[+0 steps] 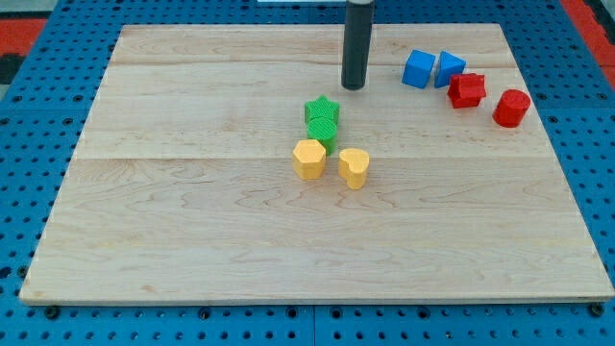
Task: Push the green star towards the cube
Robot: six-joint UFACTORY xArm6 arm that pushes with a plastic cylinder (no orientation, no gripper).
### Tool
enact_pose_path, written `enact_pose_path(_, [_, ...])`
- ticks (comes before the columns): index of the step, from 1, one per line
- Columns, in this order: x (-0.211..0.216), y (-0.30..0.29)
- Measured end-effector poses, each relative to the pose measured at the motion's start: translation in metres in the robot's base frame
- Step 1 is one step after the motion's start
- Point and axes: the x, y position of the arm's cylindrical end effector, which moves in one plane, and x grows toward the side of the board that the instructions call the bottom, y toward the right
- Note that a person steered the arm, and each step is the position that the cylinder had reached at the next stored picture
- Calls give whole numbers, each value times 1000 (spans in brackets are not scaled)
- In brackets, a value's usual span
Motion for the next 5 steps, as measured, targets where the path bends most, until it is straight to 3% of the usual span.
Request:
enact_pose_path(1, [16,-48])
enact_pose_path(2, [-3,-91])
enact_pose_path(4, [54,-115])
enact_pose_path(5, [51,-119])
